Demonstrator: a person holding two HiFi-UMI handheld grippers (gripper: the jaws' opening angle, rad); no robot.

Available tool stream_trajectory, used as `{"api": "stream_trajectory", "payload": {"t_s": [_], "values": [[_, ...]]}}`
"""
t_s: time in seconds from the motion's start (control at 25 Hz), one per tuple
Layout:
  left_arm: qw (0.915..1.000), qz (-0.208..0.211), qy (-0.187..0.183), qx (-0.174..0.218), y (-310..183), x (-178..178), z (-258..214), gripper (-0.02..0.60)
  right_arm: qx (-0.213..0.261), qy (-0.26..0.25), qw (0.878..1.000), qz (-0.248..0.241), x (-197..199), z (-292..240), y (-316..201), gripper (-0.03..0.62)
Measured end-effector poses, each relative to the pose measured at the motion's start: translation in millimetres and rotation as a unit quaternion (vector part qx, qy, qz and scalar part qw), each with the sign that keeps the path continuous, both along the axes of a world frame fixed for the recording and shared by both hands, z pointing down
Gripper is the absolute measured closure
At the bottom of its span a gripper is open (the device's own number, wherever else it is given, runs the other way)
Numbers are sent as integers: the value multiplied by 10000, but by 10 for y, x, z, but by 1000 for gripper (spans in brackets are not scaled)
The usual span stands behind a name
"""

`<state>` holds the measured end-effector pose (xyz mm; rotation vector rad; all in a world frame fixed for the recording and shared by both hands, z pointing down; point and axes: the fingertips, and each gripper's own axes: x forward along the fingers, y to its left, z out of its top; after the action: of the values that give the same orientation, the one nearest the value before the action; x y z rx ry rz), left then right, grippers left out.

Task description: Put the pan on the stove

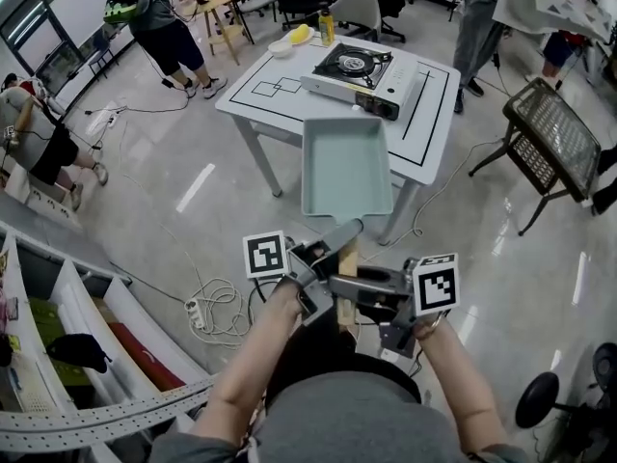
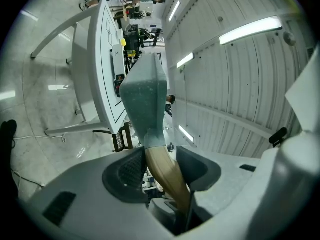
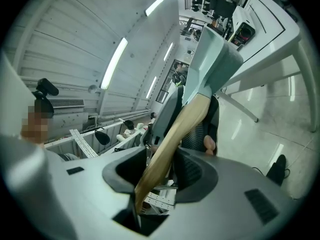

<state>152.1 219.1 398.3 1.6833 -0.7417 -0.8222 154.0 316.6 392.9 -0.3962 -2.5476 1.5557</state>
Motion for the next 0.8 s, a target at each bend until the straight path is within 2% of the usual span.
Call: {"api": "stream_trajectory", "payload": {"t_s": [0.28,0.6,0.8], "values": [[9999,117,33,-31,-536,-315,83,403,17,144,9998,115,-352,73,-524,421],[9993,339,121,34,-1374,-817,8,402,49,148,9992,356,-884,12,-1371,421],[9985,536,53,28,-1884,-1118,-34,402,76,157,9984,533,-1227,-27,-1882,422]]}}
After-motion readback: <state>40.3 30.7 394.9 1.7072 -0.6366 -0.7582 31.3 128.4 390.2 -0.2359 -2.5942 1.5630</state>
